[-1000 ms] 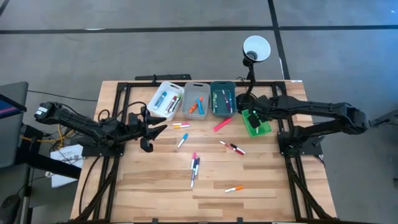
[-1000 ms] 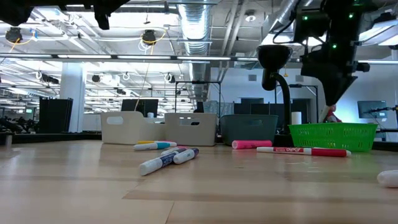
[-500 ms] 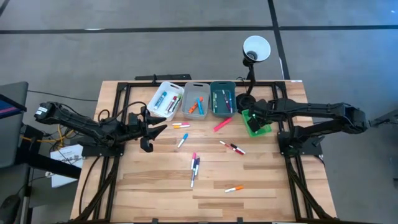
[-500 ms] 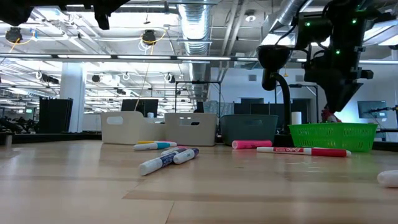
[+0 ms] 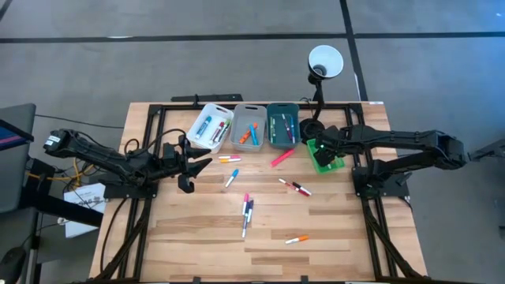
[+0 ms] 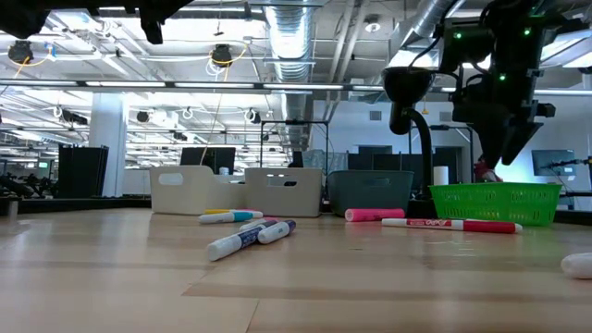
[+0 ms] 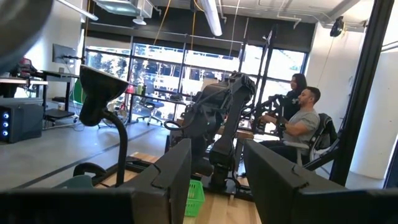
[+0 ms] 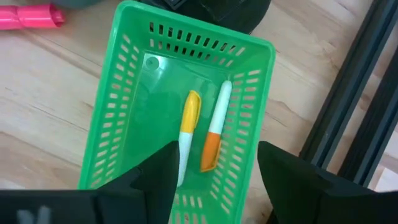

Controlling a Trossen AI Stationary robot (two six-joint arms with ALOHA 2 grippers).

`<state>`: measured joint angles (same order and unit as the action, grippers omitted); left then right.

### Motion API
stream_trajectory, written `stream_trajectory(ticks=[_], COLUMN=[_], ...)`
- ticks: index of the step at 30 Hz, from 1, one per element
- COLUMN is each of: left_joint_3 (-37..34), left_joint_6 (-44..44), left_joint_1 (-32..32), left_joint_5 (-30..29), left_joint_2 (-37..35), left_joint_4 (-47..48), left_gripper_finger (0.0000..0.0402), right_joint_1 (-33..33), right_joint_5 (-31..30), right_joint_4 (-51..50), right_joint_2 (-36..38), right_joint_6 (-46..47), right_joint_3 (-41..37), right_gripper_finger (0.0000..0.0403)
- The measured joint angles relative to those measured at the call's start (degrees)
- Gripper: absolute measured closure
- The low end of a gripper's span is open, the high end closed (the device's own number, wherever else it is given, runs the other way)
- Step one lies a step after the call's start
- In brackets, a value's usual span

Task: Pick & Place Markers
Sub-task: Put the red marker pen into the blue bin

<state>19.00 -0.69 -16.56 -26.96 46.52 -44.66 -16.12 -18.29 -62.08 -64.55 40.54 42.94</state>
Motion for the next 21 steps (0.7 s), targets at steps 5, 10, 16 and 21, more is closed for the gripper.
stream_trajectory(ticks=[5, 10, 16, 21], left_joint_3=[0.0, 0.0, 0.0, 0.0], left_joint_6=[0.0, 0.0, 0.0, 0.0], left_joint_1=[0.0, 0.0, 0.0, 0.0], left_joint_5=[0.0, 0.0, 0.0, 0.0], left_joint_2=[0.0, 0.0, 0.0, 0.02], left_joint_4=[0.01, 0.01, 0.0, 0.0], left_gripper_finger=[0.0258, 0.0258, 0.0258, 0.0258], right_joint_1=[0.0, 0.0, 0.0, 0.0], right_joint_5=[0.16, 0.32, 0.32, 0.31], right_joint_4=[0.0, 0.0, 0.02, 1.43], right_joint_2=[0.0, 0.0, 0.0, 0.0], right_joint_6=[-0.01, -0.01, -0.01, -0.26], right_joint_3=[0.0, 0.0, 0.0, 0.0], right_gripper_finger=[0.0199, 0.021, 0.0222, 0.0227])
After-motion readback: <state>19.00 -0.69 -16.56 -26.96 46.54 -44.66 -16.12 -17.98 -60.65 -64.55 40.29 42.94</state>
